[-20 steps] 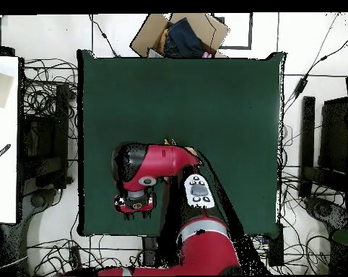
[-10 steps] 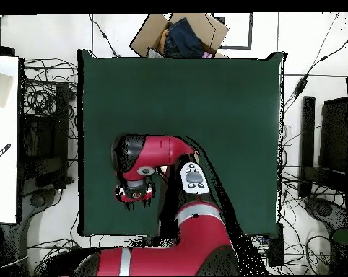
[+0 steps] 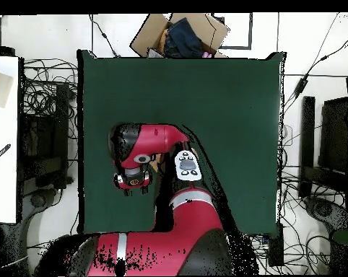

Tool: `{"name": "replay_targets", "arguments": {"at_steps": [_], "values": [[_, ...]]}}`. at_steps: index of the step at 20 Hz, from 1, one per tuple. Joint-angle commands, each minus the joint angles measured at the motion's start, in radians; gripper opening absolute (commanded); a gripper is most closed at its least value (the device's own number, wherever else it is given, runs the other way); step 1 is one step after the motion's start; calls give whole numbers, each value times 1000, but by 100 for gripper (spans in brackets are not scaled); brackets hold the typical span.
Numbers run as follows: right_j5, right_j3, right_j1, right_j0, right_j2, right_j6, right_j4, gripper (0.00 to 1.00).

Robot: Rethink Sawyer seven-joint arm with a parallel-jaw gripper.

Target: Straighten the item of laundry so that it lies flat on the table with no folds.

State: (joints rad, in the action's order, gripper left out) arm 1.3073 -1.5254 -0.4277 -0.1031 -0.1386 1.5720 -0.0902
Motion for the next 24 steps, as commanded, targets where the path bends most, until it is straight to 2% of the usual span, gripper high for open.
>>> {"name": "replay_targets", "arguments": {"at_steps": [1, 16, 24], "values": [[-162, 62, 33, 8, -104, 29, 0, 100], [-303, 63, 32, -8, -131, 0, 6, 100], [-445, 37, 35, -50, -187, -33, 9, 100]]}}
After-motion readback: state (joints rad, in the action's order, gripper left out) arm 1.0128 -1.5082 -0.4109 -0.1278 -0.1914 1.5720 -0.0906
